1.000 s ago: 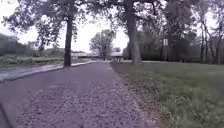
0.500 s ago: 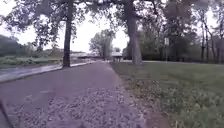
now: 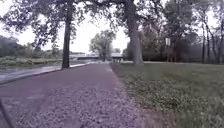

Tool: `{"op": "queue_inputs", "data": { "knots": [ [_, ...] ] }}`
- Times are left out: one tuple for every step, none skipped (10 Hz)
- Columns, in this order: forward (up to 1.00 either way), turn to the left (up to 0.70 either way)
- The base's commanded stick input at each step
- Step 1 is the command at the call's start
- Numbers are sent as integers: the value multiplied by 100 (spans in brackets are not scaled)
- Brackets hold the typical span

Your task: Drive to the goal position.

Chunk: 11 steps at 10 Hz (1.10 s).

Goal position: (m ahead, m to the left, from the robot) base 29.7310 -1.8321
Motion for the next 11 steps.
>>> {"op": "queue_inputs", "data": {
  "knots": [
    [70,14],
    [70,0],
    [70,0],
    [70,0],
    [70,0],
    [70,0],
    [70,0],
    [70,0],
    [70,0],
    [70,0],
    [70,0]
  ]
}}
